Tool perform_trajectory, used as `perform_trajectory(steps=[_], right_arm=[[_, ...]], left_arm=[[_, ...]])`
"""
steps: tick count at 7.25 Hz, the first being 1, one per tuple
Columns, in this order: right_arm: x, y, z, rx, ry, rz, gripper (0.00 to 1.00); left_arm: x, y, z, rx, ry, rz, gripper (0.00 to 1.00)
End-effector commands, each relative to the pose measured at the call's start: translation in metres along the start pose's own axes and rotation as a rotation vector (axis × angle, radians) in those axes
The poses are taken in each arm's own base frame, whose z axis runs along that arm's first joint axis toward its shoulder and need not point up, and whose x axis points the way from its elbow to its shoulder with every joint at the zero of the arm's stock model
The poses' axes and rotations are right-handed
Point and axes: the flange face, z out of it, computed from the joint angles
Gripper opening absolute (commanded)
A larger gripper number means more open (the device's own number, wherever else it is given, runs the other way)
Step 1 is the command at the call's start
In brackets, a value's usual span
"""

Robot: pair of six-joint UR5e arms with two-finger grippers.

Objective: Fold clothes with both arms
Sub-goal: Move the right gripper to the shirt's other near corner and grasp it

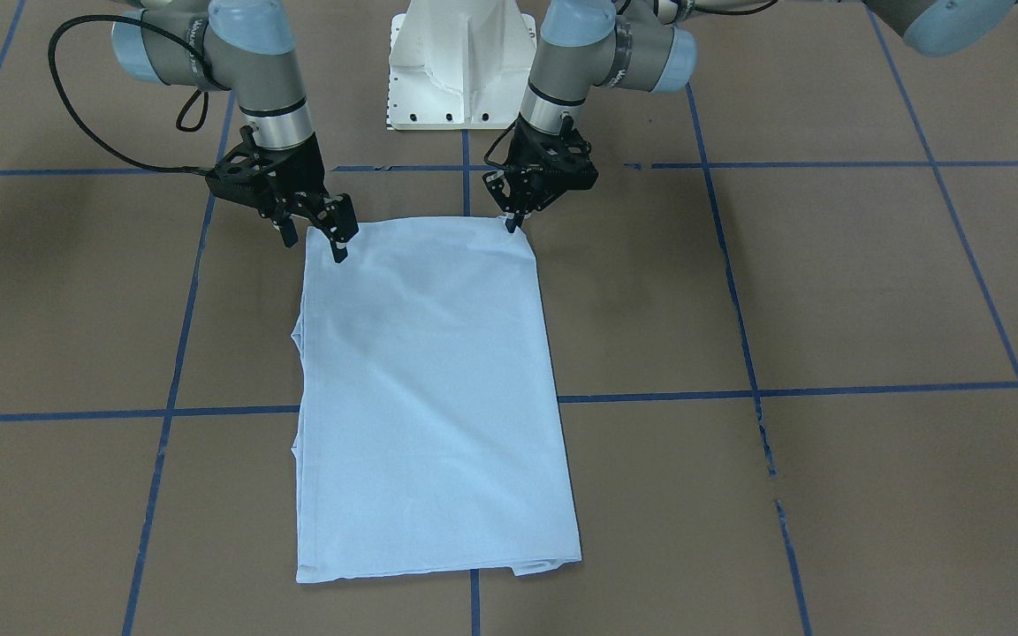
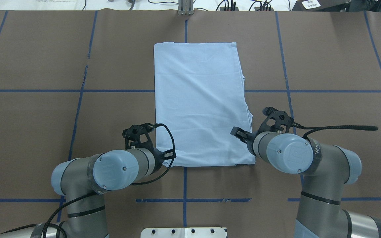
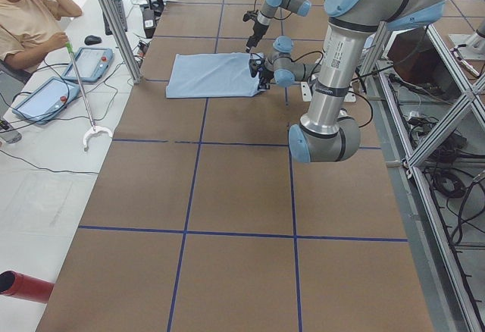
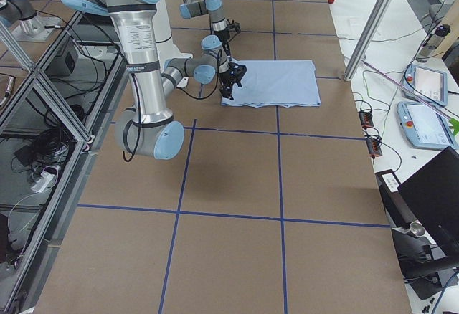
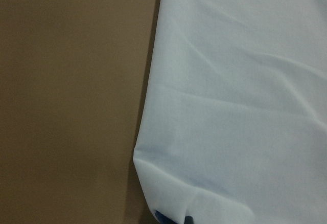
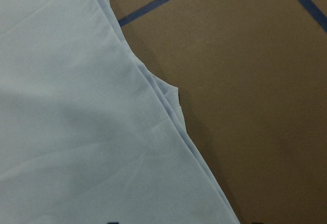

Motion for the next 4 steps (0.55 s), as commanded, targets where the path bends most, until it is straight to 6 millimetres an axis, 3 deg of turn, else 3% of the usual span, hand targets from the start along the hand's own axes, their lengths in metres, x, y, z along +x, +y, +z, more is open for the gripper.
perform_trajectory(steps=[1, 4], right_arm=[[0.002, 0.019, 0.006, -0.016, 0.016, 0.015, 0.89], [-0.002, 0.032, 0.011, -0.033, 0.023, 0.091, 0.89]], left_arm=[[0.000, -0.002, -0.001, 0.017, 0.003, 0.000, 0.00], [0.001, -0.002, -0.007, 0.018, 0.012, -0.001, 0.00]])
